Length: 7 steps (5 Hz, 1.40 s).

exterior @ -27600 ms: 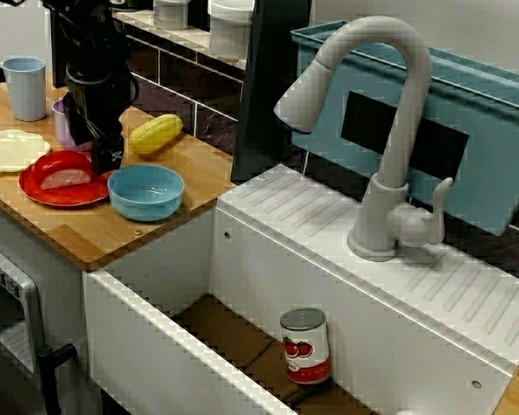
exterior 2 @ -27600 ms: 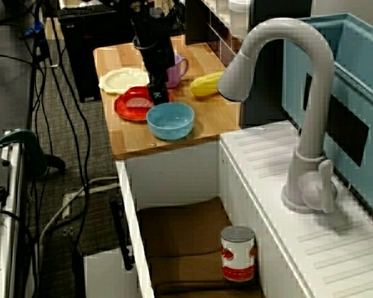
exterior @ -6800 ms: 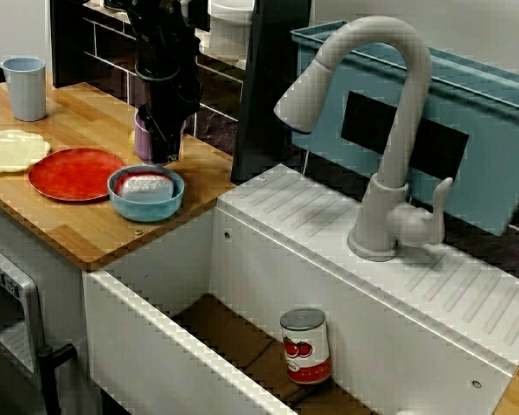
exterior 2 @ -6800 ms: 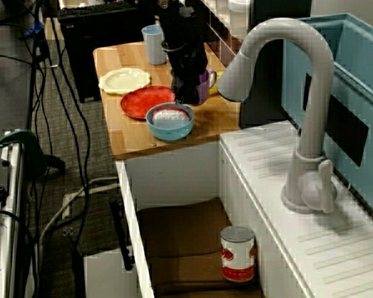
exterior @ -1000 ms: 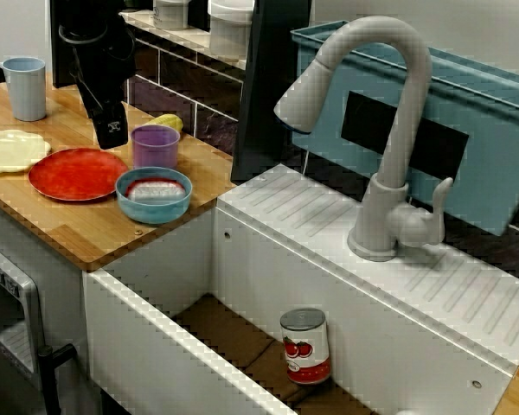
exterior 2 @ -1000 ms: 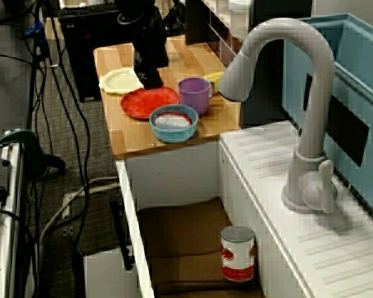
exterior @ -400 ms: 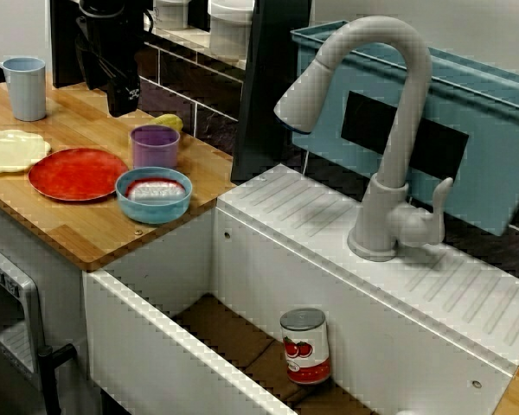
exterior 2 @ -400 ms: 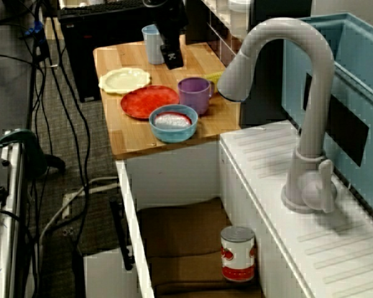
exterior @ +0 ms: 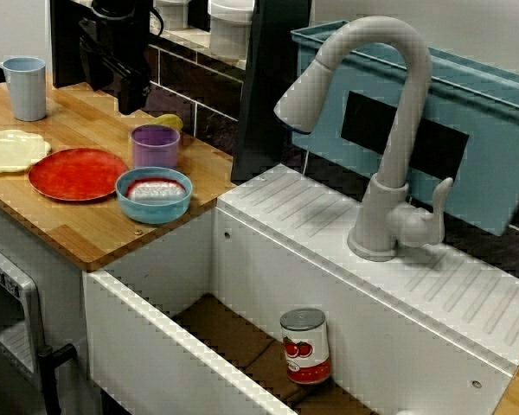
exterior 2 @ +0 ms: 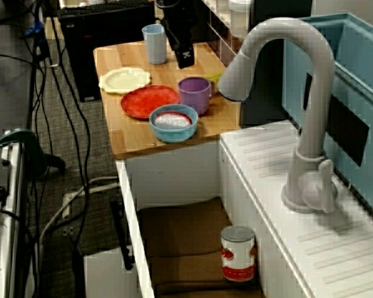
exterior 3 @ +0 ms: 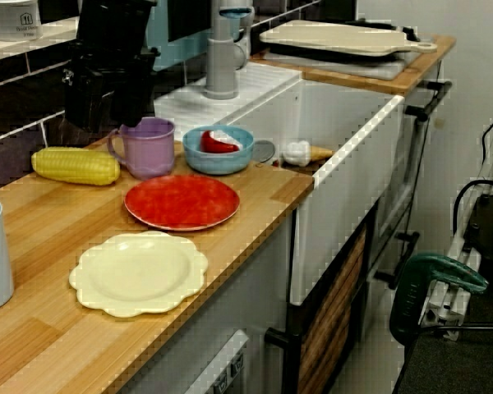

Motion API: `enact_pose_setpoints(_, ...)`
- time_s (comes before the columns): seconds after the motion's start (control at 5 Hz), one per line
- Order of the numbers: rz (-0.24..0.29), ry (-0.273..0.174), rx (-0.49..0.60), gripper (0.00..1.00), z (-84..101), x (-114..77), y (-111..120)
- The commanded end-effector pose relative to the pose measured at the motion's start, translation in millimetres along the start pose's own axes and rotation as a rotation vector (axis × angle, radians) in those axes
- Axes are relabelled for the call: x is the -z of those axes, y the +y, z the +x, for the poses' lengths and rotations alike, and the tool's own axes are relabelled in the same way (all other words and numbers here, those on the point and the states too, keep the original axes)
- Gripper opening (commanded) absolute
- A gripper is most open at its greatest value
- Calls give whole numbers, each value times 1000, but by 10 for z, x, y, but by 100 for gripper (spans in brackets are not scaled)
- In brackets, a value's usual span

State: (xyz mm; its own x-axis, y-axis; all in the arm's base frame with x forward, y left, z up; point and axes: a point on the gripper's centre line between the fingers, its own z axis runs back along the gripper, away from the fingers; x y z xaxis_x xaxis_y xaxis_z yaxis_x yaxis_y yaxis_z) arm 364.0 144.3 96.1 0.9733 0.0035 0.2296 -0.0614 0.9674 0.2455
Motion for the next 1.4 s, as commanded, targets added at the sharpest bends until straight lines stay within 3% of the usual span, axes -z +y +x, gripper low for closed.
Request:
enact_pose_setpoints(0.0, -6, -39, -48, 100, 34, -110, 155)
enact_pose_setpoints(0.4, -6, -58, 3, 100, -30, -156, 155)
enact_pose_setpoints(0.6, -26, -114, 93, 100, -85, -216, 115)
enact_pose_setpoints(1.0, -86, -185, 343, 100, -153, -320, -19)
enact_pose_setpoints(1.2, -83, -208, 379, 100, -218, -328, -65)
